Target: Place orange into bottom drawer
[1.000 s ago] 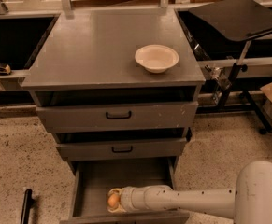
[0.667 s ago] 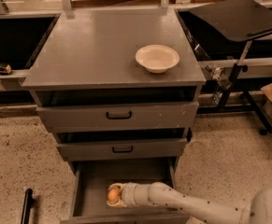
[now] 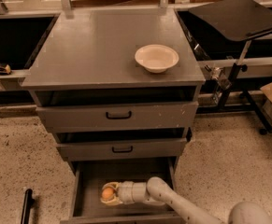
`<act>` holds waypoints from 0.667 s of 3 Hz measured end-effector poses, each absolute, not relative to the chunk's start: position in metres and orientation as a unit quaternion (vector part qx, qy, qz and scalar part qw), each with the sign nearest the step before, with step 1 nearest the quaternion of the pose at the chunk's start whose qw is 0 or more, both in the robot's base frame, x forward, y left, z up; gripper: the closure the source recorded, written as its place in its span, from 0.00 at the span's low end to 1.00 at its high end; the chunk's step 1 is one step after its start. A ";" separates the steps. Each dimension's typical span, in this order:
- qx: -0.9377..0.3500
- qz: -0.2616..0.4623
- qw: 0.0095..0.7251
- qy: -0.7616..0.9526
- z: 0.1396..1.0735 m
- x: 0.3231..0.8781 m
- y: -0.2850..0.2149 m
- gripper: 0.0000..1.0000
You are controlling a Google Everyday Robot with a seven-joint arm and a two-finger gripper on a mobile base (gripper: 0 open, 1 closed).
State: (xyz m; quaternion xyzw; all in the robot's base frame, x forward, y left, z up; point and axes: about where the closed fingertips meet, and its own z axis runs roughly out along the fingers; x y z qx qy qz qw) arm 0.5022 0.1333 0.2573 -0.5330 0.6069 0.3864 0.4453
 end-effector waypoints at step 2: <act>-0.554 0.410 0.424 0.588 0.252 0.508 0.154 1.00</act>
Offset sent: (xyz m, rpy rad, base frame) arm 0.0064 0.0207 -0.0057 0.0014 0.0070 0.0762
